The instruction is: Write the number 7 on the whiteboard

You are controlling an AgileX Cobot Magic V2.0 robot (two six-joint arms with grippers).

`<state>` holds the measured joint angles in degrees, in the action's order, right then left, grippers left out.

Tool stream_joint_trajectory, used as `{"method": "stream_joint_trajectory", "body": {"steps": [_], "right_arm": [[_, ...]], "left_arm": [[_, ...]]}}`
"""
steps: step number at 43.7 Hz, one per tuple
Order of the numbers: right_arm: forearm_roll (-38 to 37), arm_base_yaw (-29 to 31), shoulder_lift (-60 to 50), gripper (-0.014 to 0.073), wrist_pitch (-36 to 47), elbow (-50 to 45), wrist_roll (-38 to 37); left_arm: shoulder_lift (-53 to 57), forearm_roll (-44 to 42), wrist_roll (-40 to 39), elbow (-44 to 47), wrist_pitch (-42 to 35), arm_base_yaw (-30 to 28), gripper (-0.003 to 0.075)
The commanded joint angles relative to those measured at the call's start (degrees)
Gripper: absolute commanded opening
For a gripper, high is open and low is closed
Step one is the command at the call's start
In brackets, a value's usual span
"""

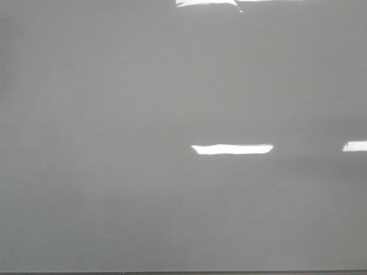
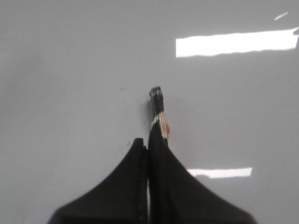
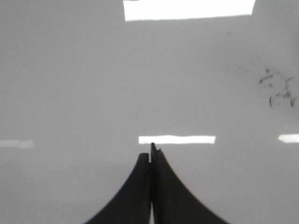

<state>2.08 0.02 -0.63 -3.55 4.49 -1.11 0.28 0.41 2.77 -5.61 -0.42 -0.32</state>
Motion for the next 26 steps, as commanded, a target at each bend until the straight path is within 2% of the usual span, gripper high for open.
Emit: {"method": "stream_joint_trajectory", "body": {"steps": [1,17,26], "right_arm": [[-0.61,0.28,-0.41,-0.0069,1.20,7.12,0.74],[-0.61,0.28,14.09,-0.0069,-16.34,30.42,1.11],[-0.61,0.28,23.14,-0.0069,-22.98,36.61,1.11]], "left_arm": [[-0.20,0.68,-0.51,-8.18,0.05,0.36,-0.0020],[-15.16,0.68,-0.51,-30.95,18.76,0.36,-0.0020],[-22.92,0.68,-0.51,-35.09,20.24,0.36,-0.0020]]}}
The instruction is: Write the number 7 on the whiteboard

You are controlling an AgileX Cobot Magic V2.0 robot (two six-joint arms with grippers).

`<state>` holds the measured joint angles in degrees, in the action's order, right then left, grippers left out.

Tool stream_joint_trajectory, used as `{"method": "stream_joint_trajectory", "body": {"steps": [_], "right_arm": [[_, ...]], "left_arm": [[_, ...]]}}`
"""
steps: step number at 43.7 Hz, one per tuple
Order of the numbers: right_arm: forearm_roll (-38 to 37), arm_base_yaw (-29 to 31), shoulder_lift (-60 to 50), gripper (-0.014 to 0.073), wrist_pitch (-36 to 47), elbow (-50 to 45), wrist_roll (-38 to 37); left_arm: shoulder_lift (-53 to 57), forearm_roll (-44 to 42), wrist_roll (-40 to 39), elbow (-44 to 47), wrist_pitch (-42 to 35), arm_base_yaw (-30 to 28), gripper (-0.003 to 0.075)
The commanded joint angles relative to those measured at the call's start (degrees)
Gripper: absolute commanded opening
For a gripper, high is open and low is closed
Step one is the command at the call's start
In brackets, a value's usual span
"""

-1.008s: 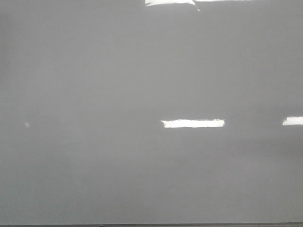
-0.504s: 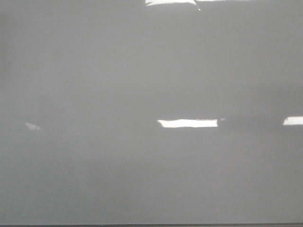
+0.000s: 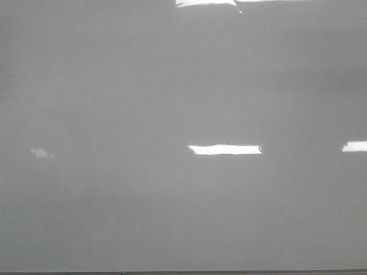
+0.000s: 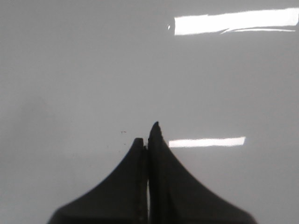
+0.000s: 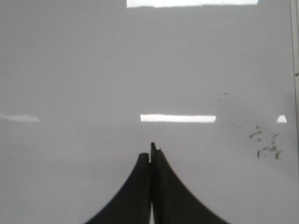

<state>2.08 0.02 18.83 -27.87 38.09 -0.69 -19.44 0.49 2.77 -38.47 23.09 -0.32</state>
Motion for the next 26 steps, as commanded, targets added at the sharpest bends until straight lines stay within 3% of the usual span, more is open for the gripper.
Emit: {"method": "stream_joint_trajectory", "body": {"steps": [1,13,26], "right_arm": [[-0.61,0.28,4.39,-0.0069,1.34,3.00,0.69],[-0.61,0.28,10.96,-0.0069,0.46,2.58,0.69],[-0.80,-0.62,14.02,-0.0065,-1.90,2.11,0.69]], "left_arm": [[-3.64,0.64,-0.51,-2.23,-3.15,0.36,-0.0020],[-10.19,0.64,-0.51,-2.11,2.34,0.36,-0.0020],[-13.98,0.64,-0.51,-2.11,1.74,0.36,-0.0020]]}}
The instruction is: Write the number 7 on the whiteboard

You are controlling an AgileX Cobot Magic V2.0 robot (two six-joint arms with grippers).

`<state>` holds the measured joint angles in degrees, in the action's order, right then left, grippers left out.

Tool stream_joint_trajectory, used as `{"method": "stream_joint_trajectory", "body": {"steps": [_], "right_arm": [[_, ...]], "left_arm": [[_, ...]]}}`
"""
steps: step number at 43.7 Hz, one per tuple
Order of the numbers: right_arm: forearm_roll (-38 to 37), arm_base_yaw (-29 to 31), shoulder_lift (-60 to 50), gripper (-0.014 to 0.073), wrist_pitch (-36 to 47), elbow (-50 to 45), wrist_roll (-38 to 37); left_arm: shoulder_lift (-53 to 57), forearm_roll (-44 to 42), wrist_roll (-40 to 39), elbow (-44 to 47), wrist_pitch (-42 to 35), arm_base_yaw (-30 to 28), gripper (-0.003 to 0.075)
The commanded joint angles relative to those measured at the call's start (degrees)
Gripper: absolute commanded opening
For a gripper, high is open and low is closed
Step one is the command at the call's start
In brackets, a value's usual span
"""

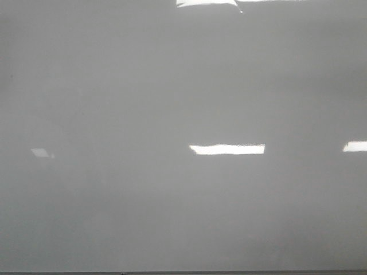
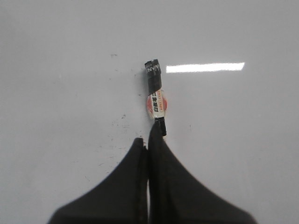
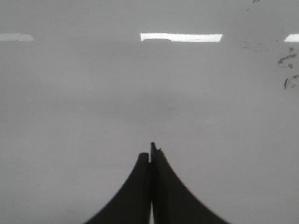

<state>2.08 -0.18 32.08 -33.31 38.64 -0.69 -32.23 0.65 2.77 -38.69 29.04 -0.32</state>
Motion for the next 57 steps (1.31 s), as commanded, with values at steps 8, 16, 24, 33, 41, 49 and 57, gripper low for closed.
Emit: {"method": "stream_joint_trajectory", "body": {"steps": [8,16,24,33,41,49,57], "right_arm": [[-0.80,-3.18,0.91,0.0099,2.91,1.55,2.26],[-0.80,-5.53,0.91,0.0498,2.84,1.55,3.67],[-0.80,-5.53,1.01,0.0580,3.11,1.55,3.67],[-0.80,-5.53,1.01,0.0580,3.76,1.55,3.67],[-0.80,-5.53,1.01,0.0580,3.76,1.55,3.67],[-0.80,-5.53,1.01,0.0580,3.59,1.55,3.67],[-0.80,-5.53,1.01,0.0580,3.54,1.55,3.67]], "left_arm": [[-3.40,0.66,-0.51,-1.88,-3.50,0.48,0.0037],[-6.13,0.66,-0.51,-1.88,-4.32,0.48,0.0393],[-12.21,1.54,-0.51,-2.58,-4.73,0.48,0.0567],[-22.02,2.75,-0.51,-6.88,-3.64,0.48,0.0567],[-30.98,2.75,-0.51,-10.72,-3.64,0.48,0.0567],[-38.43,2.75,-0.51,-14.03,-4.55,0.48,0.0566],[-43.93,2.75,-0.51,-16.49,-7.20,0.48,0.0566]]}}
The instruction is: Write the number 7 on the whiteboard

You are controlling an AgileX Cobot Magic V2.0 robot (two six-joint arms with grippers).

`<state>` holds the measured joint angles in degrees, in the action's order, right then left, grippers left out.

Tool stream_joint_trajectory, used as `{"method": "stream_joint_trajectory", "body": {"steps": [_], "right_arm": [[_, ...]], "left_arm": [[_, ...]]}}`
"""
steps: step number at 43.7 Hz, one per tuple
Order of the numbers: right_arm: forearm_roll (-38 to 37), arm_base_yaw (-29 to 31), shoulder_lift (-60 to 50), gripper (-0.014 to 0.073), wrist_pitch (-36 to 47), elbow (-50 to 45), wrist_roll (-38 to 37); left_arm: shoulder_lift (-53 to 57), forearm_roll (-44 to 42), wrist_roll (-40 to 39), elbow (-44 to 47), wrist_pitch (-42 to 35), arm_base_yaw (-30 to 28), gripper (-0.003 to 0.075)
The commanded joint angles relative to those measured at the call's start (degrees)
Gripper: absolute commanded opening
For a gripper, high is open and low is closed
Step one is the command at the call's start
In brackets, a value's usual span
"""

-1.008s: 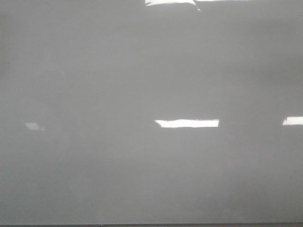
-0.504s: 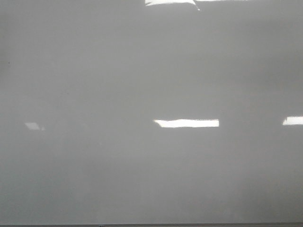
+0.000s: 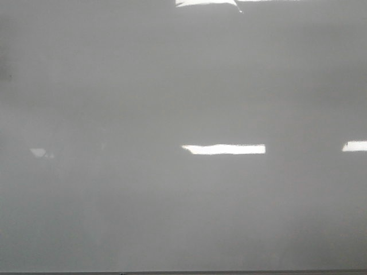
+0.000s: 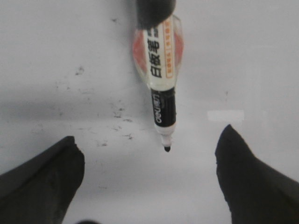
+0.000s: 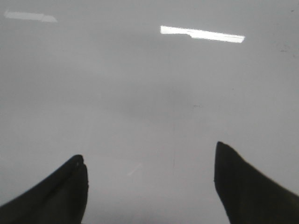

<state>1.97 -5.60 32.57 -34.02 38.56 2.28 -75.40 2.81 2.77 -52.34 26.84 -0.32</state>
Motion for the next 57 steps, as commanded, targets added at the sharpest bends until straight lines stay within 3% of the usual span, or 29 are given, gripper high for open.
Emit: {"method": "stream_joint_trajectory", "body": {"steps": [1,22,35,42,47,57], "right_arm": [[-0.70,-0.10,0.52,0.0580,4.25,1.64,0.70],[-0.70,-0.10,0.52,0.0580,4.01,1.64,0.70],[-0.70,-0.10,0.52,0.0580,4.01,1.64,0.70],[-0.70,-0.10,0.52,0.0580,4.01,1.64,0.70],[-0.70,-0.10,0.52,0.0580,4.07,1.64,0.70],[-0.70,-0.10,0.52,0.0580,3.74,2.02,0.42]], "left_arm": [[-1.32,0.60,-0.51,-2.90,-5.35,0.48,0.0566],[-7.25,0.60,-0.51,-3.67,-11.64,0.48,0.0547],[-7.25,0.60,-0.51,-3.67,-11.64,0.48,0.0190],[-7.11,0.60,-0.51,-3.67,-11.64,0.48,0.0048],[-5.71,0.60,-0.51,-3.67,-10.98,0.48,-0.0020],[0.07,0.60,-0.28,-5.55,-1.15,0.58,-0.0020]]}}
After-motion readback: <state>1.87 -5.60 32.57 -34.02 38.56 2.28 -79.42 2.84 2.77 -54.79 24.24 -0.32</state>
